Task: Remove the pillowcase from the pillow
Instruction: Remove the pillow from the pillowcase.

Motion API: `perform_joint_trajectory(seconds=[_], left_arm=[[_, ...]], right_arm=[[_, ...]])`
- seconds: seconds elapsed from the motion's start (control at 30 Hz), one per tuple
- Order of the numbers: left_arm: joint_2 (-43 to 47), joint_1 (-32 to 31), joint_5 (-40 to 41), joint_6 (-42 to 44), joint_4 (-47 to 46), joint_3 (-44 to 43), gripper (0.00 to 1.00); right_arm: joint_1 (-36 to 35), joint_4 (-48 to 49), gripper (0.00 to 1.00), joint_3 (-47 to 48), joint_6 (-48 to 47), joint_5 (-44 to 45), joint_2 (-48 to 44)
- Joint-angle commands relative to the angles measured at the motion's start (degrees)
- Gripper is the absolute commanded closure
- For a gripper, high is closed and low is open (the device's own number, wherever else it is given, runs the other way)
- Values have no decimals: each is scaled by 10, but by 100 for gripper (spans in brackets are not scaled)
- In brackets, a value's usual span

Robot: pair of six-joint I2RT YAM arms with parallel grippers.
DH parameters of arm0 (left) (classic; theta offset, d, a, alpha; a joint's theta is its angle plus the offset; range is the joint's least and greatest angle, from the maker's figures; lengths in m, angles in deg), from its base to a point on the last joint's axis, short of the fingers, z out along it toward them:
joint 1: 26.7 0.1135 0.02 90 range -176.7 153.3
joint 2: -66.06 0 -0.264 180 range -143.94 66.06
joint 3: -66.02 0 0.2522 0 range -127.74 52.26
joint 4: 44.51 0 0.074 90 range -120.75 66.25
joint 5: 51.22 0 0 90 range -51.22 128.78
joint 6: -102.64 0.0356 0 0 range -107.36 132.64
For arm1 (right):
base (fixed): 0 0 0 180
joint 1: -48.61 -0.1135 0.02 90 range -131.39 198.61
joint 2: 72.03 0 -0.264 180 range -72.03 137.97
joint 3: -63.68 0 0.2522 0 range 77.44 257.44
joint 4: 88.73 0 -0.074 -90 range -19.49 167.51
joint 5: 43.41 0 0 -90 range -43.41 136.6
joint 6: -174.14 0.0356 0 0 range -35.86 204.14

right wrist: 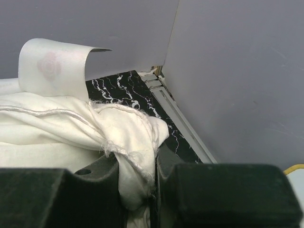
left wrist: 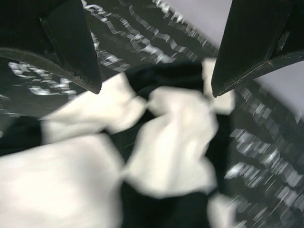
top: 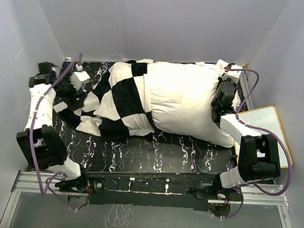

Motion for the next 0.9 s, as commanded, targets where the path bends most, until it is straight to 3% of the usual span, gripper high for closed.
perform_joint_trajectory(seconds=[0.0,0.1,0.2,0.33,0.53,0.63,0.7,0.8,0.87], left_arm=[[81,-113,-62,53,111,85,3],[102,-190,-14,35,44,172,3],[92,-228,17,35,6,217,3],[64,-238,27,51,-10,253,3],[68,-243,58,19,-187,337,3],[50,-243,41,27,-190,348,4],[26,-243,54,33,-187,352,18],[-5,-237,106,10,-190,345,52],[-11,-208,110,19,-163,329,68]], right_arm=[[-21,34,92,13,-12,40,3],[-28,27,92,10,-6,38,13],[-33,26,92,9,-2,31,14],[-41,23,92,21,-8,21,20],[-65,24,92,34,-22,7,37],[-71,29,92,36,-21,-1,39],[-73,30,92,38,-19,-3,40],[-72,33,92,41,-22,5,44],[-70,39,92,48,-25,8,46]])
